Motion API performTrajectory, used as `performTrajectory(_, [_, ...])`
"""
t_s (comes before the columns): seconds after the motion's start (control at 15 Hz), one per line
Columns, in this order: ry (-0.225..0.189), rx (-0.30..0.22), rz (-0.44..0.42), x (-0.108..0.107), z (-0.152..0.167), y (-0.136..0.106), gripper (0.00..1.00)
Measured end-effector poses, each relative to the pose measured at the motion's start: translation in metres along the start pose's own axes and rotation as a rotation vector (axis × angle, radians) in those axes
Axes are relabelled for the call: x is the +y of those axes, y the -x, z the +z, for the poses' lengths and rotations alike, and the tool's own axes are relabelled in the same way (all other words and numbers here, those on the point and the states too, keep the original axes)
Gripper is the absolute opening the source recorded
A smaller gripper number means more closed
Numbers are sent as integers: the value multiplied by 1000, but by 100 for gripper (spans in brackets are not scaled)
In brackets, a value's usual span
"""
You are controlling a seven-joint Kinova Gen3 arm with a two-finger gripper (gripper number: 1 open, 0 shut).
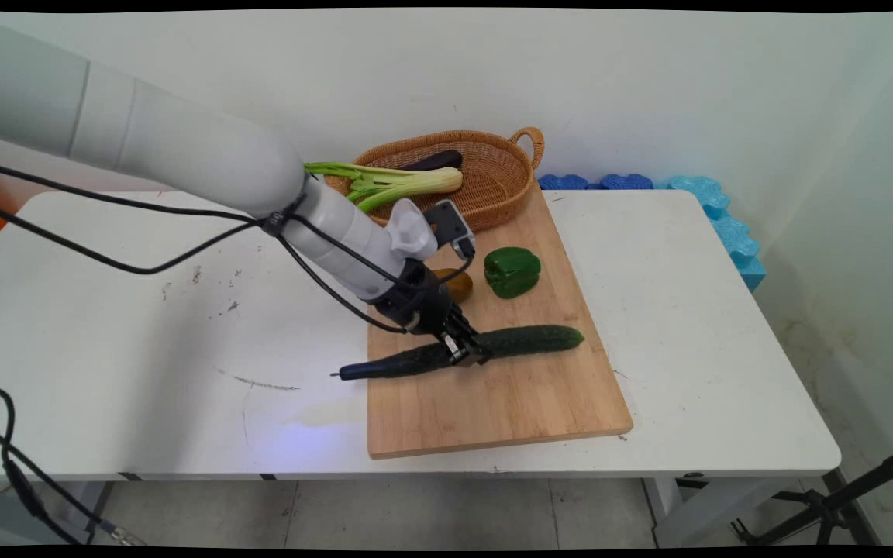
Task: Place the picked object on the cutting board
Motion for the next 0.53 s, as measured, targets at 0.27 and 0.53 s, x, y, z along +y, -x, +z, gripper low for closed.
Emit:
performTrajectory(0.27, [7,-6,12,-3,19,4,100])
performTrajectory(0.53, [9,-8,24,-5,28,6,100])
